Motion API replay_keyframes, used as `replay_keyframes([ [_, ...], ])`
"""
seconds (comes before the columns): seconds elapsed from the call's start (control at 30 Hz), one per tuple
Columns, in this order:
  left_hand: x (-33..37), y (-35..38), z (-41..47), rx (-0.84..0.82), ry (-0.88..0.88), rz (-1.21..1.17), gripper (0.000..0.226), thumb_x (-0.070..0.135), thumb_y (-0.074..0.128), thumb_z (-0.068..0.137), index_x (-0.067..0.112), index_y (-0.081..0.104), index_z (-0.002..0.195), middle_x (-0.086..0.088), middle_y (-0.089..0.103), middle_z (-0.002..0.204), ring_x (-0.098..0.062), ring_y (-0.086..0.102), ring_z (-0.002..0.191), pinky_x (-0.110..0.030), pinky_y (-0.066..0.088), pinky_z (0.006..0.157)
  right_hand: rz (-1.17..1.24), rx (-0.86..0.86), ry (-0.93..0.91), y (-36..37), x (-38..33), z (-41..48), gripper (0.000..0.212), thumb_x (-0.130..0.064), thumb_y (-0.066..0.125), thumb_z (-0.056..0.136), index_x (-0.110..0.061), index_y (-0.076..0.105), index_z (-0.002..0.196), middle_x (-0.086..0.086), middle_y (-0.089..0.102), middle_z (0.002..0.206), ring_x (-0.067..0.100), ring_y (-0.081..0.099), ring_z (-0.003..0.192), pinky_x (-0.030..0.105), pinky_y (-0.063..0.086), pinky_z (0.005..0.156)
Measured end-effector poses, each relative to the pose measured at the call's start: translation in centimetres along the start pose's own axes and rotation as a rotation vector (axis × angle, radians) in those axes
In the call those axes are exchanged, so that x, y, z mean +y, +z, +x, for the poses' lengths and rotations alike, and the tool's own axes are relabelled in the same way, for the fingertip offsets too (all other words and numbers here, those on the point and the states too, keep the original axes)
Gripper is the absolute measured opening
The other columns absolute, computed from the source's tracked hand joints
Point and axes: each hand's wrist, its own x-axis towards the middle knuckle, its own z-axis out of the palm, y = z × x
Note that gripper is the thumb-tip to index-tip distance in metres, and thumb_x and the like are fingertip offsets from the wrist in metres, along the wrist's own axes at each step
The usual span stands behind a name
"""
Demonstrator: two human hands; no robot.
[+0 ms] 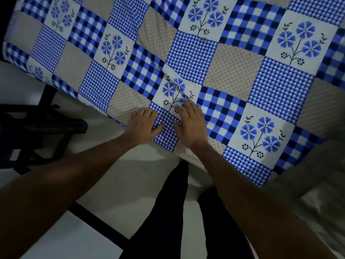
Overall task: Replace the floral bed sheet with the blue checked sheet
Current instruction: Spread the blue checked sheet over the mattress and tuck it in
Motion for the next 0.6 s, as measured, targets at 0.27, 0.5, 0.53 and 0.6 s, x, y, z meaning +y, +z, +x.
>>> replay_keyframes([
  [0.27,-0.6,2.3,-6.9,-0.133,0.079,-0.051,0.027,0.031,0.042,0.091,0.017,0.063,0.084,-0.005,0.064,0.072,-0.03,0.061,0.056,-0.033,0.045,0.047,-0.239,-0.52,-0.367,4.6,-4.4,-3.5,0.068,-0.053,0.028,0.1,-0.022,0.014,0.16,0.0,0.0,0.168,0.022,-0.005,0.154,0.048,-0.009,0.123],
  [0.5,0.0,-0.1,-6.9,0.066,-0.168,-0.349,0.024,0.032,0.057,0.08,0.017,0.052,0.063,0.001,0.057,0.061,-0.02,0.053,0.055,-0.028,0.037,0.047,0.232,-0.078,-0.298,1.0,-4.1,-0.9,0.044,-0.014,0.062,0.089,-0.011,0.061,0.133,0.009,0.065,0.13,0.028,0.06,0.114,0.041,0.047,0.099],
  [0.53,-0.2,-0.5,-5.9,0.107,-0.178,-0.383,0.024,0.031,0.058,0.082,0.017,0.052,0.064,0.002,0.055,0.06,-0.018,0.05,0.054,-0.029,0.038,0.047,0.197,0.025,-0.254,-0.5,-3.2,0.7,0.041,-0.014,0.061,0.091,-0.012,0.061,0.132,0.007,0.065,0.129,0.026,0.059,0.114,0.042,0.047,0.098],
  [0.6,-0.5,-1.3,-3.0,0.192,-0.166,-0.434,0.023,0.028,0.06,0.086,0.016,0.055,0.067,0.004,0.054,0.062,-0.014,0.047,0.056,-0.031,0.04,0.048,0.072,0.176,-0.14,-3.1,-0.6,4.4,0.04,-0.019,0.058,0.095,-0.011,0.058,0.134,0.009,0.061,0.136,0.025,0.053,0.125,0.045,0.042,0.106],
])
